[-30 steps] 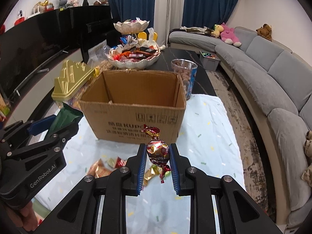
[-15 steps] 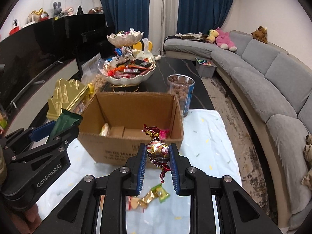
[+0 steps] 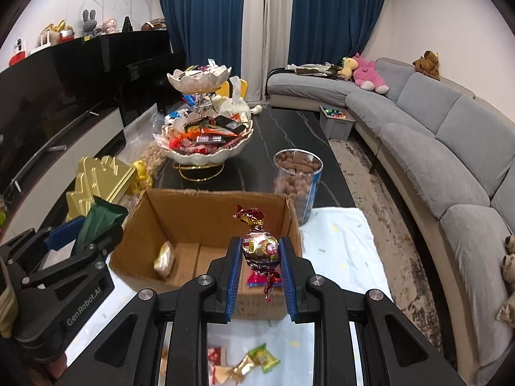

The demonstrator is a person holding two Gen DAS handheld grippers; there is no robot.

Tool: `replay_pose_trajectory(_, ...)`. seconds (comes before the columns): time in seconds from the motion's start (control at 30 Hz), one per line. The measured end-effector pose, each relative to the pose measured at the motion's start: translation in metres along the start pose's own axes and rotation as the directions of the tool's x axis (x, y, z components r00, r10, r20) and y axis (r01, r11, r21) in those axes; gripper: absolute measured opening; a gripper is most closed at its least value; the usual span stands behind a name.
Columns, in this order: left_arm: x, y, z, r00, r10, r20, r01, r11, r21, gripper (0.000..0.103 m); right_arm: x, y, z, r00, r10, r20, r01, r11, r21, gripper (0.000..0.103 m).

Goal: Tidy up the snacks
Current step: 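Open the left tool over the box while the right tool opens to drop its candy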

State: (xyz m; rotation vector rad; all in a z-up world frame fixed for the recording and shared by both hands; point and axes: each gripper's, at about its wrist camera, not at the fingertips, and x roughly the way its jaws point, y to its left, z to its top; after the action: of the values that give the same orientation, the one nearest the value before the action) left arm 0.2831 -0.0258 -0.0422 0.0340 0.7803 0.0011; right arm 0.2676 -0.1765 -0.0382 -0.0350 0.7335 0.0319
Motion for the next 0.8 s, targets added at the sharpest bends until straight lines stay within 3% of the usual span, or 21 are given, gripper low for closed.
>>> replay_pose_trajectory(0.67,0.040,-0.007,0.018,0.999,0.006,-0.032,-0.005,1.000,0.013,0.045,0.039,0.002,0.023,0.999,0.015,-0.031,-0.016,1.000,-0.027,0.025)
replay_pose_trajectory(0.73,0.040,-0.007,0.017,0.999,0.010,-0.031,-0.009,1.000,0.014,0.050,0.040,0.002,0.023,0.999,0.010,-0.032,-0.011,0.999,-0.034,0.028)
replay_pose_trajectory(0.8,0.038,-0.006,0.016,0.999,0.016,-0.028,-0.015,1.000,0.014,0.061,0.038,0.002,0.023,1.000,0.000,-0.025,-0.001,0.999,-0.034,0.050)
